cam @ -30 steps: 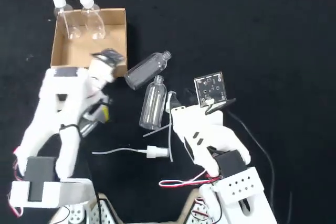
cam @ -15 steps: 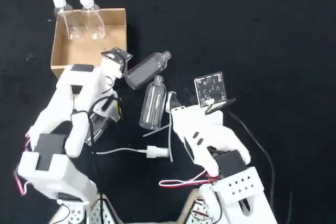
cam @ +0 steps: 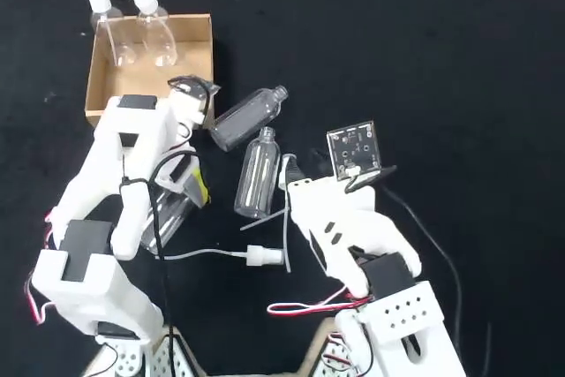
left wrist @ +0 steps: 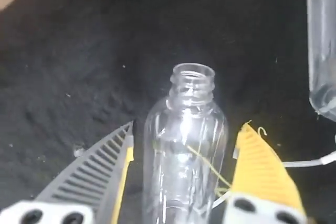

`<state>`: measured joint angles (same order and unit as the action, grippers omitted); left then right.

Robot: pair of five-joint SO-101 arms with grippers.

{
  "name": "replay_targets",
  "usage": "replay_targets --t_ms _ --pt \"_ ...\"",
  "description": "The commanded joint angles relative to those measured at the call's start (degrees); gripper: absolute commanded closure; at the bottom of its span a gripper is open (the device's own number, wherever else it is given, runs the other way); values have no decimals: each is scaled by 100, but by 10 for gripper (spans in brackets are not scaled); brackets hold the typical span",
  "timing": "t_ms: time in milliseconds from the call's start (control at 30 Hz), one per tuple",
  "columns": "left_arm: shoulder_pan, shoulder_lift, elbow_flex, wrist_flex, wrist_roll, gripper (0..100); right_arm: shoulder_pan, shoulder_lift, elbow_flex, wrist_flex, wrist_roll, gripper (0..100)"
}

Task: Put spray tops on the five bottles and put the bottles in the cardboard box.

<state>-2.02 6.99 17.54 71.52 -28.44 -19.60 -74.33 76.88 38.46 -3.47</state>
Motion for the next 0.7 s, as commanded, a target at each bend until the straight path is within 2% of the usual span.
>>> replay_targets --t_ms 0,100,200,367,567,667 --pt "-66 -35 -101 -44 -703 700 -62 -101 -57 -141 53 878" --pt "-66 -35 31 -62 -1178 701 -62 -101 -48 -141 53 878" --pt "-57 -26 57 -132 -1301 702 -62 -101 -48 -141 53 878" --pt "-40 404 127 -659 -1284 703 -62 -101 -48 -141 53 878" --pt "-66 571 145 -747 -1248 703 -62 -101 -57 -141 53 878" --pt "-75 571 127 -738 -844 704 -62 -101 -57 -141 53 878"
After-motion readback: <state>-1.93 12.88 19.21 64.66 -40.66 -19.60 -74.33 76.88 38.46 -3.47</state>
